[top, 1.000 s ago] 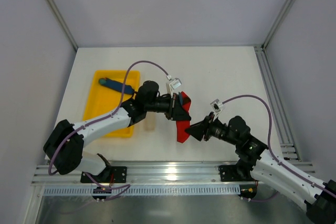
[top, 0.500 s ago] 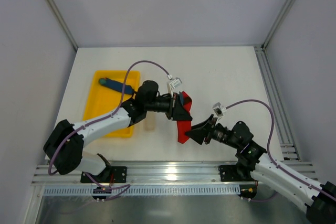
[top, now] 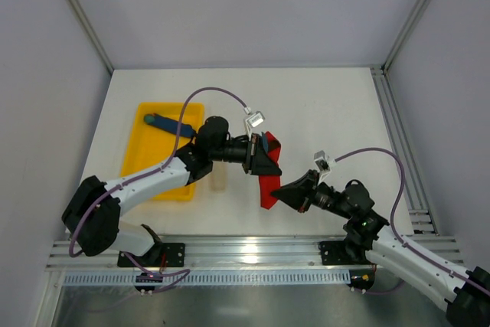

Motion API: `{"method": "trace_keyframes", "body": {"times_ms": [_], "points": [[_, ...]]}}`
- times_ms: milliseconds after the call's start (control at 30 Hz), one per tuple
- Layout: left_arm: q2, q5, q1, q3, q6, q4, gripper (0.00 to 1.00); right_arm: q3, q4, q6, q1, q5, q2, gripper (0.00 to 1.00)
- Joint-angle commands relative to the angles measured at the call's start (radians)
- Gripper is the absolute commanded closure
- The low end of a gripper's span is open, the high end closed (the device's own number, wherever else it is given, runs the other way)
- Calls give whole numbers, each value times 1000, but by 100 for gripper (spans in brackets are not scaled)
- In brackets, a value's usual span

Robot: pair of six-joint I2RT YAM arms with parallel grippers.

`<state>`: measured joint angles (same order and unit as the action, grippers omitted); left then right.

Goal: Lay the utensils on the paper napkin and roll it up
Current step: Roll the napkin.

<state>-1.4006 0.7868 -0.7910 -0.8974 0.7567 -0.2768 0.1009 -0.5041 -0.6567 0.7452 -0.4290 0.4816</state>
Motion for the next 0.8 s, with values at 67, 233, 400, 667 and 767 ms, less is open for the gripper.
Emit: {"method": "trace_keyframes", "body": {"times_ms": [67,233,400,667,767], "points": [[38,12,-1,-49,10,-65,100,78,187,31,6,21,-23,65],[37,6,-1,-34,-13,-38,100,203,445,71,6,70,-104,41],[46,-6,-1,-11,-29,-30,100,321,542,117,6,93,-54,41],[77,-21,1,-32,-60,39,100,379,509,140,6,79,103,45],[98,-34,3,-35,-68,54,100,376,478,138,6,75,114,49]]}}
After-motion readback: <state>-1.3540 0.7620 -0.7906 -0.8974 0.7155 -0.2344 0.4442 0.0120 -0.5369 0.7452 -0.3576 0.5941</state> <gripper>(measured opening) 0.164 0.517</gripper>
